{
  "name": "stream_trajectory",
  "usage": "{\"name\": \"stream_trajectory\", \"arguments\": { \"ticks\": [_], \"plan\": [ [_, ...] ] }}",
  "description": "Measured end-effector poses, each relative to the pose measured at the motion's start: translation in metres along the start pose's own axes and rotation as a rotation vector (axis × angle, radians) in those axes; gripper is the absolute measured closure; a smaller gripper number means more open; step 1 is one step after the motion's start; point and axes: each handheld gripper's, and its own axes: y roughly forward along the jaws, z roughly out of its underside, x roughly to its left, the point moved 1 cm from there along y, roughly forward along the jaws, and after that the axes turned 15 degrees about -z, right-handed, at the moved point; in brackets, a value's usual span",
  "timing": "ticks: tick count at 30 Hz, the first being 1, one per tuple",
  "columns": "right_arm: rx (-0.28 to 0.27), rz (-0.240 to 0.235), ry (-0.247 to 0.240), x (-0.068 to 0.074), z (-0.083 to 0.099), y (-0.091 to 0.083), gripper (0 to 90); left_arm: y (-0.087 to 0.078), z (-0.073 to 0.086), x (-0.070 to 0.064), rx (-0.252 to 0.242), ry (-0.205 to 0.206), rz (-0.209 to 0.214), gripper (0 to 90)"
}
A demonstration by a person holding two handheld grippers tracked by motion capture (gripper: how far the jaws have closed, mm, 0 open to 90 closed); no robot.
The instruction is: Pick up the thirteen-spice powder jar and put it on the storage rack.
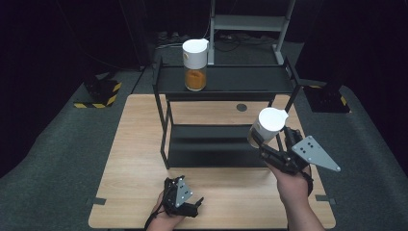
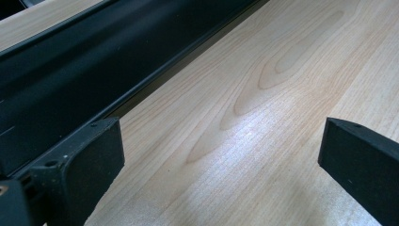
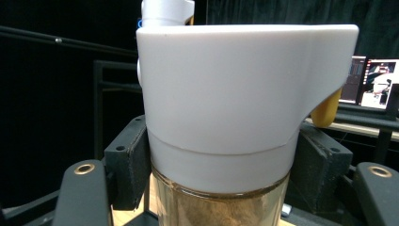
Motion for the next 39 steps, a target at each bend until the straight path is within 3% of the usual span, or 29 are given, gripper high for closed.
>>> {"name": "stream_trajectory", "arguments": {
  "ticks": [18, 39],
  "plan": [
    [0.018, 0.014, -0.014, -0.024, -0.045, 0.032, 30.1, 0.0, 0.001, 0.003, -0.005, -0.008, 0.016, 1.1],
    [0.008, 0.045, -0.006, -0.043, -0.067, 0.069, 30.0, 0.0, 0.003, 0.006, -0.013, -0.019, 0.029, 1.1]
  ]
}}
